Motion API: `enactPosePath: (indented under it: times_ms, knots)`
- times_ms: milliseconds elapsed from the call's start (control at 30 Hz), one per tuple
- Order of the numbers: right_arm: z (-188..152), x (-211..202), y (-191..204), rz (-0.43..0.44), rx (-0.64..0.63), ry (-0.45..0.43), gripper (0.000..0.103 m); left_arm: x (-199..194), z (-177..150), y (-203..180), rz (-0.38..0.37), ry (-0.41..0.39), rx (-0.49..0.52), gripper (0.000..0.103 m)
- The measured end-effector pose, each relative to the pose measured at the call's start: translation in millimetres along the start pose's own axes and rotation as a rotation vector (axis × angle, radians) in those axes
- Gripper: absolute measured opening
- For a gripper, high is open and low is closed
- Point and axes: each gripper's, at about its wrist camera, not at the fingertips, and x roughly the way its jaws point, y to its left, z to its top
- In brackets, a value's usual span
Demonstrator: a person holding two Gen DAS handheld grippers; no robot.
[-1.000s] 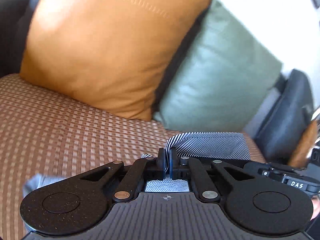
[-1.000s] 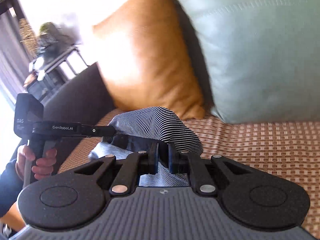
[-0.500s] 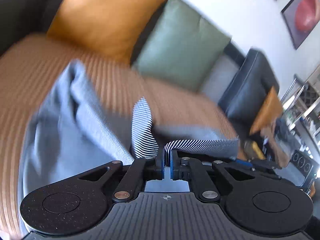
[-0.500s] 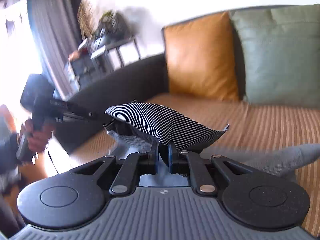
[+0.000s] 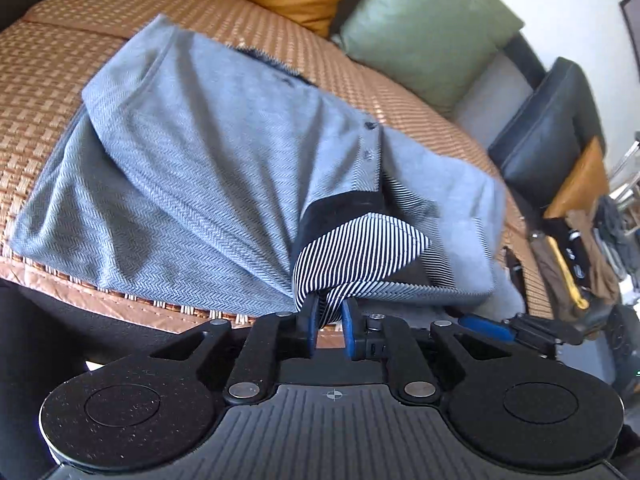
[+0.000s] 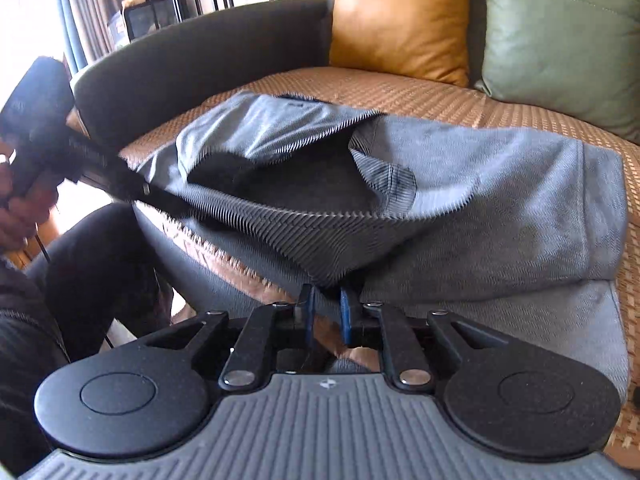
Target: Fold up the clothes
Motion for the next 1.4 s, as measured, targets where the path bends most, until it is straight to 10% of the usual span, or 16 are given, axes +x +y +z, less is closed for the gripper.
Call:
enactPosePath:
  times_ms: [67,233,533,767,1033,1100,1133,1167,1200,1400]
  knots:
    - [-5,-8,0,-0.015,0.015,0.0,0.039,-9,-3,2,-0.02,0.002,-0.001,0.064]
    - [-15,-36,-19,-0.039,0.188,-0.05,0.042,-42,-18,20,0.003,-0.041,-0.058,0.064]
    - [-9,-48,-92,-0.16,0.712,-0.29,0.053,-44,34,83,0.211,-0.346,-0.41,0.065]
    - [-37,-38,-140,-0.219,1.108,-0.401,0.055,-24,55,106,0.265,-0.348,-0.489,0.066]
    - [-40,-4,-162,-0.197,1.214,-0.393,0.055,-16,63,107,0.278,-0.356,-0.456,0.068]
    - [-37,1,-163,-0.198,1.215,-0.402,0.055,-12,67,104,0.29,-0.355,-0.434,0.063]
    - [-32,-2,-161,-0.195,1.201,-0.412,0.054,-11,69,102,0.301,-0.353,-0.423,0.028]
    - [-28,-5,-158,-0.19,1.184,-0.425,0.029,-10,70,99,0.313,-0.35,-0.411,0.007]
    - [-24,-9,-155,-0.184,1.168,-0.438,0.009,-9,72,96,0.323,-0.349,-0.4,0.007]
    - [-2,-42,-132,-0.18,1.048,-0.508,0.008,-43,58,73,0.325,-0.451,-0.351,0.002]
